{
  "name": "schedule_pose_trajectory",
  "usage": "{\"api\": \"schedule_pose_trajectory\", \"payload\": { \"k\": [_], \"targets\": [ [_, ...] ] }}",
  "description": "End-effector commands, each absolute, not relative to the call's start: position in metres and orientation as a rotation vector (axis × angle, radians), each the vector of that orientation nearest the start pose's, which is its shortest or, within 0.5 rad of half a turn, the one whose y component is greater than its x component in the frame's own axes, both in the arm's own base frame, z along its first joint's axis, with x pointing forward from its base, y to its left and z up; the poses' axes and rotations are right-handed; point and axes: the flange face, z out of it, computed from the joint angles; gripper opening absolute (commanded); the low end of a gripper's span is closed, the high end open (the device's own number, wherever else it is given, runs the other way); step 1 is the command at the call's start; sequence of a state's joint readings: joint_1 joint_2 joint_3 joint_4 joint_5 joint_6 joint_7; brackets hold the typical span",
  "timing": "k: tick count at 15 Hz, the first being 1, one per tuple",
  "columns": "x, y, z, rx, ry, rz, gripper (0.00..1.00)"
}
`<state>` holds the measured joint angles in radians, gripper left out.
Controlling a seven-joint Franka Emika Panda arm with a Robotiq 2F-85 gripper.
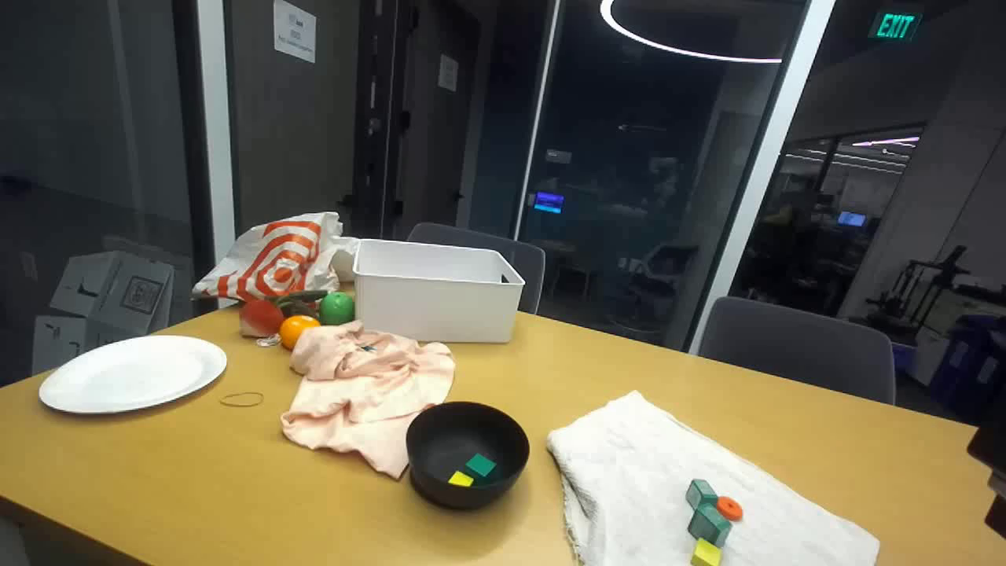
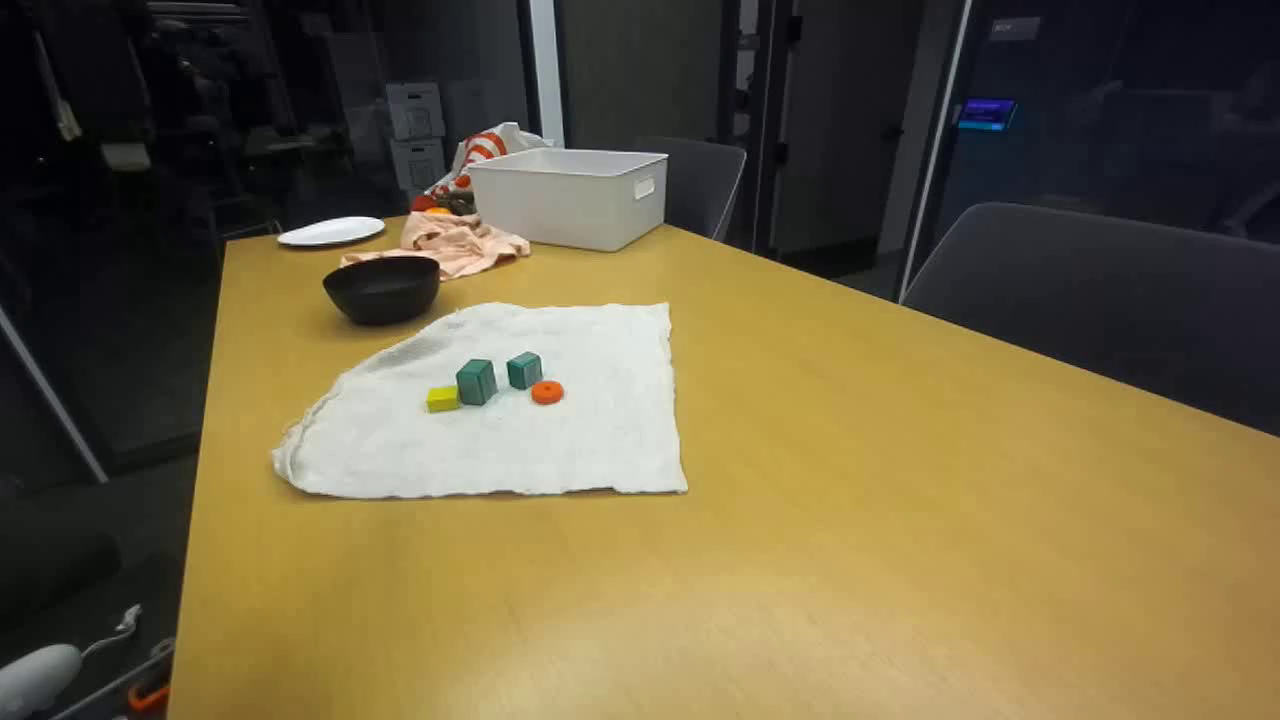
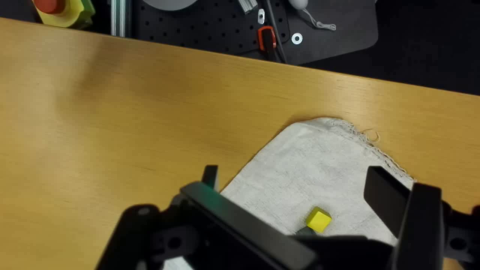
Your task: Wrap up the blocks on the white towel
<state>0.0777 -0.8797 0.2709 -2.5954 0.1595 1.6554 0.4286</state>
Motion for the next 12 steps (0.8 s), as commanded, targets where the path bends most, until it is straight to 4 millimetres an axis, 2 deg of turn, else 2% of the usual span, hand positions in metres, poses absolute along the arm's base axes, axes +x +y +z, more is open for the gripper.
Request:
{"api": "schedule_pose_trajectory", "payload": {
  "k": [1,5,7,9,12],
  "targets": [
    [0.264,0.122,0.503,-3.195,0.325,0.084,1.00],
    [0.264,0.123,0.509,-3.191,0.322,0.063,1.00],
    [0.267,0.124,0.505,-3.193,0.324,0.069,1.00],
    [0.274,0.128,0.485,-3.202,0.294,0.117,1.00],
    [0.289,0.129,0.444,-3.229,0.309,0.153,1.00]
  ]
}}
